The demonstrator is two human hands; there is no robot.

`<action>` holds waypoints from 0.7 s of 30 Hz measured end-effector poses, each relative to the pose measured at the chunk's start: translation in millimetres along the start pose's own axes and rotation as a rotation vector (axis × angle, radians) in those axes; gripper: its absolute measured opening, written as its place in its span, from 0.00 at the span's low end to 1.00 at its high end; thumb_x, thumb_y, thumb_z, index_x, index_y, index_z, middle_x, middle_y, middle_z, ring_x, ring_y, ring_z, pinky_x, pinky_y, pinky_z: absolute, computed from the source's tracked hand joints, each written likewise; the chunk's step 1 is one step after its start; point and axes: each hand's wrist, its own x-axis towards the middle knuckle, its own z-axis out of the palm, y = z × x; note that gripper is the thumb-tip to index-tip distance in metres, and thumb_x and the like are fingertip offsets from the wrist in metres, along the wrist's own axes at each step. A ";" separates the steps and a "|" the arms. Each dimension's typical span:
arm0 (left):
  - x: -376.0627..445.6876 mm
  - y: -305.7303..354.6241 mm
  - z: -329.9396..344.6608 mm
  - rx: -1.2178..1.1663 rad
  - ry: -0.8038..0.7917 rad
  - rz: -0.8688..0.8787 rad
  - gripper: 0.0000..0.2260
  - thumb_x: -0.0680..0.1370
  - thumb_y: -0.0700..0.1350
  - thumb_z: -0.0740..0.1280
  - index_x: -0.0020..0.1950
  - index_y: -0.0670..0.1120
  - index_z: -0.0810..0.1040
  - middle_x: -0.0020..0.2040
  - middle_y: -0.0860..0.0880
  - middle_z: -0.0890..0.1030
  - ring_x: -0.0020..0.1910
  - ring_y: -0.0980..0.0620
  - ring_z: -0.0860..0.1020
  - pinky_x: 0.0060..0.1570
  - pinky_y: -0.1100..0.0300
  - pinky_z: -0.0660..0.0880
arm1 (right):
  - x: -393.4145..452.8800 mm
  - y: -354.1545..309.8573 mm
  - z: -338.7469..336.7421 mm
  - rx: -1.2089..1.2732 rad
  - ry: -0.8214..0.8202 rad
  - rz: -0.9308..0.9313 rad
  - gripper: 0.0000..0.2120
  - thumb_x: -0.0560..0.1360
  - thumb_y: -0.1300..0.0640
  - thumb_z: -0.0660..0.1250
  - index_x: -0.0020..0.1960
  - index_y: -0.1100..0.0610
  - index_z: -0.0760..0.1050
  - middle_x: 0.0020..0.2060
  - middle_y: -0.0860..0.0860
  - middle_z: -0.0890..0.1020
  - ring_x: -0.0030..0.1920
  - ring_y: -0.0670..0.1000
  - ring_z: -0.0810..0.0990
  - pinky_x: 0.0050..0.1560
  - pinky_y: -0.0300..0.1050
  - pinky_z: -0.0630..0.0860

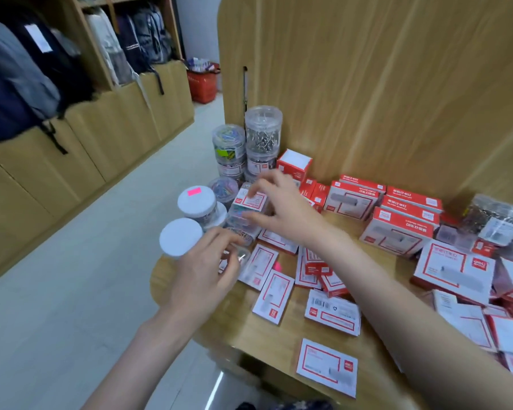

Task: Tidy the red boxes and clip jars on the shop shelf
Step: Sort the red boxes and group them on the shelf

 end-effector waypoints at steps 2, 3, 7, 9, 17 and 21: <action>3.8 -2.1 2.7 0.000 -0.019 0.005 0.11 0.73 0.47 0.56 0.47 0.46 0.77 0.44 0.57 0.76 0.40 0.64 0.72 0.41 0.77 0.65 | -14.4 4.1 -16.4 0.044 0.108 0.029 0.13 0.72 0.52 0.69 0.53 0.58 0.75 0.58 0.57 0.71 0.60 0.55 0.68 0.60 0.40 0.59; 7.3 -2.1 5.0 -0.005 -0.032 0.020 0.11 0.73 0.47 0.56 0.47 0.46 0.77 0.44 0.57 0.75 0.40 0.63 0.72 0.42 0.76 0.66 | -24.4 6.8 -26.5 0.057 0.148 0.059 0.12 0.73 0.53 0.68 0.52 0.58 0.75 0.57 0.56 0.72 0.59 0.53 0.69 0.59 0.39 0.60; 23.5 8.4 20.9 -0.051 -0.106 0.108 0.08 0.75 0.43 0.60 0.50 0.46 0.77 0.47 0.56 0.75 0.43 0.61 0.74 0.43 0.67 0.71 | -75.8 23.4 -60.2 0.015 0.290 0.159 0.05 0.72 0.57 0.65 0.46 0.58 0.76 0.46 0.53 0.77 0.49 0.51 0.75 0.51 0.42 0.69; 32.6 19.1 32.1 -0.077 -0.151 0.157 0.07 0.75 0.40 0.61 0.51 0.46 0.76 0.47 0.57 0.74 0.42 0.60 0.73 0.42 0.65 0.71 | -104.4 28.4 -73.7 0.000 0.387 0.214 0.04 0.71 0.59 0.63 0.44 0.57 0.76 0.42 0.52 0.78 0.44 0.50 0.76 0.47 0.40 0.71; 56.2 62.6 83.8 -0.183 -0.306 0.352 0.10 0.75 0.46 0.57 0.51 0.47 0.76 0.45 0.57 0.73 0.41 0.60 0.74 0.42 0.61 0.71 | -190.9 55.1 -118.6 -0.293 0.869 0.611 0.09 0.71 0.60 0.65 0.51 0.59 0.75 0.49 0.55 0.74 0.50 0.56 0.74 0.51 0.43 0.71; 57.2 75.2 96.8 -0.149 -0.352 0.380 0.09 0.74 0.43 0.60 0.51 0.46 0.76 0.45 0.58 0.72 0.42 0.58 0.73 0.41 0.66 0.68 | -189.1 83.9 -126.5 -0.389 0.704 0.811 0.25 0.69 0.53 0.71 0.63 0.58 0.71 0.57 0.62 0.71 0.59 0.62 0.68 0.58 0.45 0.60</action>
